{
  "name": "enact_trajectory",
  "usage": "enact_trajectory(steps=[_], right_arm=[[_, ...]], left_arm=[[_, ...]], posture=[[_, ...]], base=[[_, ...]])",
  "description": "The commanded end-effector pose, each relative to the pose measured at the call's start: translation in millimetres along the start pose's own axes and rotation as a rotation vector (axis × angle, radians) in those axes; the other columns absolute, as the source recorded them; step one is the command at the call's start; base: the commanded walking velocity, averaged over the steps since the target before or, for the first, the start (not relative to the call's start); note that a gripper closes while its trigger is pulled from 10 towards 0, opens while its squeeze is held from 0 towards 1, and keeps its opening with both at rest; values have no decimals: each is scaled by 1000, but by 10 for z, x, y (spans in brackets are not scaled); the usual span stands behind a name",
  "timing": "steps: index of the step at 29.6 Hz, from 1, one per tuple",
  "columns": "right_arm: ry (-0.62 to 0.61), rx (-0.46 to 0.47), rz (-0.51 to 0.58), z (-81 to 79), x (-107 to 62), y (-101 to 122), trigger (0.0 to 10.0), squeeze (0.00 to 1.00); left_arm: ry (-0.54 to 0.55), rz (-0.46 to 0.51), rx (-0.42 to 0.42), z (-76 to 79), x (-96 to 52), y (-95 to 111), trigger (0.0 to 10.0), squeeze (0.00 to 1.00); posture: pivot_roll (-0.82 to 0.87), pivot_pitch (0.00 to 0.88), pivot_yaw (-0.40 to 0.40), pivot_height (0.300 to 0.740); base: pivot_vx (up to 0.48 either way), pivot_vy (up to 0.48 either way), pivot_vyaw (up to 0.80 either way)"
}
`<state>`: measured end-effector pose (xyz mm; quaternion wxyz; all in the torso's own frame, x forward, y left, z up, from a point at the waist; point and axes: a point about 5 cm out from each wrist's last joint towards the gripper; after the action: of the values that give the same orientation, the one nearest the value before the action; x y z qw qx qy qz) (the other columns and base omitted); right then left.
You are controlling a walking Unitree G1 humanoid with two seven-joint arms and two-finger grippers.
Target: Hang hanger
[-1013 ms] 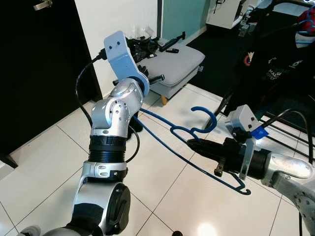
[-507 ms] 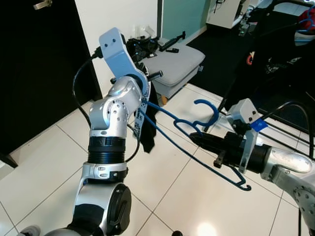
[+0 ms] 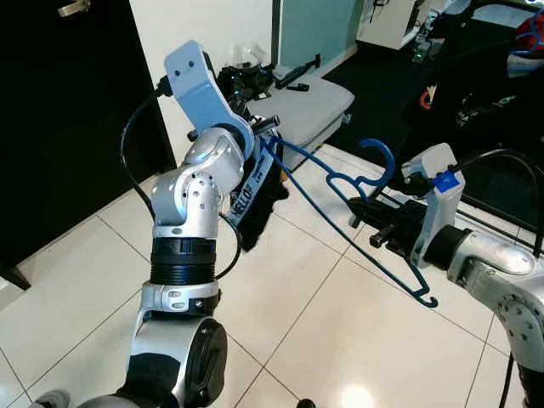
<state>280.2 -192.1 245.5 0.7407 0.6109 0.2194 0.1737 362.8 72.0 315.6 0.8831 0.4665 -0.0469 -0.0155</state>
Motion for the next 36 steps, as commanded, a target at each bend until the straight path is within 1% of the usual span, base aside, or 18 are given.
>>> enact_trajectory(steps=[1,7,9,11,12,13,14,17,18,20,22,23,24,25,28,32,34,36], right_arm=[[-29,12,-5,34,3,-5,10000,0],[-29,14,1,29,20,0,10000,0],[-28,15,2,24,27,1,10000,0],[10,19,3,-35,43,-4,10000,0],[28,21,2,-62,47,-7,10000,0],[28,21,2,-62,47,-7,10000,0],[55,21,-11,-107,51,-31,10000,0],[59,21,-16,-115,53,-41,10000,0],[55,24,-27,-112,60,-66,10000,0],[49,26,-33,-105,67,-79,10000,0],[45,27,-40,-98,73,-96,10000,0],[36,11,-64,-91,82,-138,10000,0],[36,11,-64,-91,82,-138,10000,0],[22,-5,-97,-82,100,-206,10000,0],[13,-25,-117,-80,115,-239,10000,0],[5,-63,-92,-77,171,-199,10000,0],[8,-69,-85,-80,178,-187,10000,0],[10,-83,-66,-81,194,-155,10000,0]], left_arm=[[-2,-41,-34,43,-41,-146,10000,0],[-19,-61,-45,71,-53,-178,10000,0],[-37,-75,-57,102,-66,-201,10000,0],[-99,-103,-70,210,-104,-268,10000,0],[-119,-111,-73,246,-116,-287,10000,0],[-119,-111,-73,246,-116,-287,10000,0],[-148,-116,-83,304,-130,-294,10000,0],[-155,-116,-88,322,-132,-290,10000,0],[-179,-113,-103,366,-136,-275,10000,0],[-192,-111,-111,388,-138,-265,10000,0],[-200,-110,-116,404,-136,-254,10000,0],[-202,-109,-125,415,-127,-239,10000,0],[-202,-109,-125,415,-127,-239,10000,0],[-197,-105,-137,430,-106,-212,10000,0],[-191,-107,-151,445,-96,-198,10000,0],[-168,-131,-175,486,-57,-207,10000,0],[-167,-134,-176,492,-52,-209,10000,0],[-168,-132,-187,529,-37,-182,10000,0]], posture=[[-28,172,38,740],[-27,172,37,740],[-27,172,37,740],[-28,173,36,740],[-28,173,36,740],[-28,173,36,740],[-28,173,36,740],[-28,173,36,740],[-26,173,37,740],[-26,174,37,740],[-26,174,37,740],[-26,174,37,740],[-26,174,37,740],[-24,174,37,740],[-24,174,37,740],[-16,173,40,740],[-16,173,40,740],[-9,171,36,740]], base=[[0,0,0],[0,0,0],[0,0,0],[0,0,0],[0,0,0],[0,0,0],[0,0,0],[0,0,0],[0,0,0],[0,0,0],[0,0,0],[0,0,0],[0,0,0],[0,0,0],[0,0,0],[0,0,0],[0,0,0],[0,0,0]])
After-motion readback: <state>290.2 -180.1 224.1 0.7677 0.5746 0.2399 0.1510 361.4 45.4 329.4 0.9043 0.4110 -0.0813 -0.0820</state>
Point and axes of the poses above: a point about 5 cm out from each wrist's last joint towards the gripper, its own x axis pointing out of the wrist towards the gripper, its own y axis along the axis of the wrist's last joint, z = x × y, and after that the axes turned 2 degrees about -x, right-handed
